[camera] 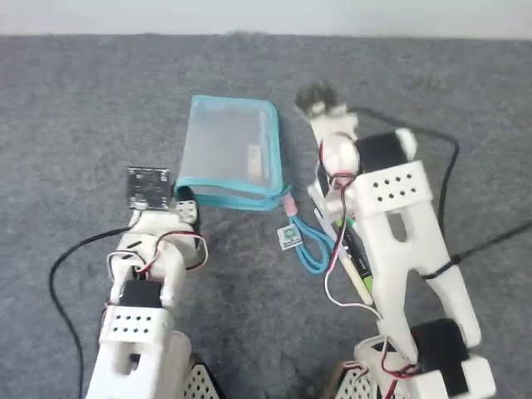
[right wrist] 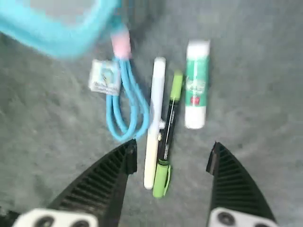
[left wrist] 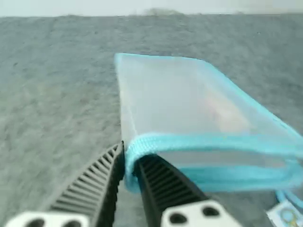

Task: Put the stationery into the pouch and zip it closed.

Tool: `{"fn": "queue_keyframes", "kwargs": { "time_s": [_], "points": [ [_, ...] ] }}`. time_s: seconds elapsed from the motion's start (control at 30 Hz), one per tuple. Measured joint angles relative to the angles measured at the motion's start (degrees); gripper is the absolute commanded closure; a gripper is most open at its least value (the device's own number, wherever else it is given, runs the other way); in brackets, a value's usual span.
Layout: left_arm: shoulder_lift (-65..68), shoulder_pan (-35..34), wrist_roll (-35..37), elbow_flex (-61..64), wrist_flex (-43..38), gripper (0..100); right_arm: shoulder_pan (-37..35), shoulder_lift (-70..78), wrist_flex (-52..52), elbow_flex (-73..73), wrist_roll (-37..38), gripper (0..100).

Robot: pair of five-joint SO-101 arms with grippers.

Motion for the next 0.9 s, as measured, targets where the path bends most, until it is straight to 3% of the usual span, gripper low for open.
{"fn": "queue_keyframes", "kwargs": {
  "time_s": [0.17, 0.27, 0.4, 0.57, 0.8, 0.9],
  "points": [
    [0.00, 12.04, -10.73, 0.00, 3.69, 99, 1.67, 0.00, -10.64, 16.70, 0.26, 76.0],
    [0.00, 8.18, -9.49, -0.35, 3.96, 99, 2.29, 0.00, -13.01, 19.08, 0.35, 76.0],
    [0.00, -3.25, -1.23, -2.02, 4.13, 99, 4.13, 0.00, -15.21, 19.52, 0.35, 76.0],
    [0.00, 3.34, -8.26, -2.02, 4.13, 99, 4.31, 0.00, -16.79, 19.52, 0.35, 76.0],
    [0.00, 4.04, -8.26, -2.02, 4.13, 99, 4.48, 7.82, -18.46, 16.53, 0.62, 76.4],
    [0.00, 4.04, -8.26, -2.02, 4.13, 99, 5.19, 11.52, -18.46, 13.54, 4.48, 80.1]
  ]
}}
